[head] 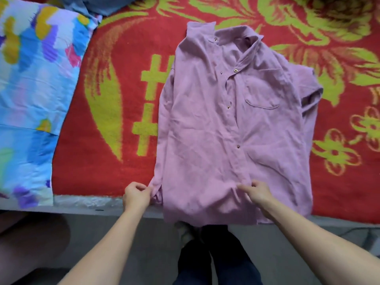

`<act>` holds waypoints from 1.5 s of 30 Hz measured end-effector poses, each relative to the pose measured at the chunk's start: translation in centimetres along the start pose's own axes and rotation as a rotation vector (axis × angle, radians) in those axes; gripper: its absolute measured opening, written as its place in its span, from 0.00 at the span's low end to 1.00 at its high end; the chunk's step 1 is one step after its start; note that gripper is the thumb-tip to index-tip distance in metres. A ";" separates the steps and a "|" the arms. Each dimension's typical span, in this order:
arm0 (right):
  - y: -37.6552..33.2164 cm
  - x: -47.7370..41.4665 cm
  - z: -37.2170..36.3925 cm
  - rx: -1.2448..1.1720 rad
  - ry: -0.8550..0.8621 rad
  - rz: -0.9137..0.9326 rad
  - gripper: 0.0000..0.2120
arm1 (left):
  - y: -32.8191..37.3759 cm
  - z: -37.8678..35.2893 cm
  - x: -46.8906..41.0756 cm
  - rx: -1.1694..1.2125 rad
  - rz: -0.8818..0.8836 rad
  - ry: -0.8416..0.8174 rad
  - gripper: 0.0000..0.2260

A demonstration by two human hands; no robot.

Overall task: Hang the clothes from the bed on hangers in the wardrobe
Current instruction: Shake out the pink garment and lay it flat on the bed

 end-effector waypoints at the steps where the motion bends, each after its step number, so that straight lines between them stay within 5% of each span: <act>1: 0.6 0.0 -0.8 -0.011 -0.062 -0.003 0.09 | -0.5 -0.3 -0.3 0.011 0.022 -0.010 0.08; 3: 2.7 -0.2 -2.7 0.032 -0.174 -0.037 0.10 | -0.9 -1.3 -0.5 -0.003 0.041 -0.034 0.14; 5: 5.3 -0.4 -3.7 0.134 -0.192 -0.112 0.15 | -0.4 -1.6 -0.4 -0.049 0.019 -0.023 0.05; 10: 7.5 -0.5 0.2 0.350 0.061 -0.178 0.23 | 0.2 4.8 -1.0 0.039 0.035 0.297 0.06; 14: 6.9 -1.1 0.7 0.349 -0.011 -0.176 0.20 | 2.0 10.0 -0.5 0.127 -0.064 0.491 0.07; 19: 5.8 -0.2 -0.8 0.513 -0.180 -0.160 0.18 | 1.9 9.2 -1.1 -0.291 -0.018 0.274 0.07; 22: 4.2 -0.3 0.9 0.641 -0.110 -0.113 0.13 | 3.7 7.9 -1.2 -0.385 -0.085 0.189 0.08; 26: -0.4 -0.8 4.7 0.568 0.077 0.010 0.16 | 11.8 9.1 0.5 -0.056 -0.416 0.390 0.05; 29: -4.3 -2.1 6.0 0.416 0.137 0.088 0.04 | 19.9 10.0 5.0 0.120 -0.852 0.446 0.02; 33: -9.0 -5.4 5.6 0.124 0.076 0.062 0.06 | 22.4 1.9 14.2 -0.052 -1.267 -0.004 0.03; 36: -12.5 -7.8 5.7 0.136 0.047 0.081 0.07 | 16.6 -8.5 16.6 -0.399 -1.078 -0.592 0.11; 38: -15.3 -8.3 6.3 0.346 0.085 0.167 0.07 | 13.5 -11.7 15.2 -0.395 -0.827 -0.733 0.17; 41: -19.4 -7.8 4.9 0.465 0.099 0.356 0.08 | 14.1 -9.9 10.2 -0.025 -0.613 -0.399 0.11; 43: -20.7 -7.1 0.6 0.436 -0.073 0.409 0.13 | 13.7 -6.6 5.9 0.027 -0.487 -0.056 0.07; 45: -19.9 -6.6 -4.4 0.441 -0.280 0.360 0.23 | 12.6 -4.2 2.7 -0.035 -0.373 0.086 0.08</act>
Point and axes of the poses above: each hand's wrist, its own x-axis away from the middle knuckle, its own z-axis out of the back of the hand, y = z × x, the point moved 8 cm from there along -x, towards the middle knuckle, and after that the axes turned 4 degrees about -z, right-handed, at the moved point
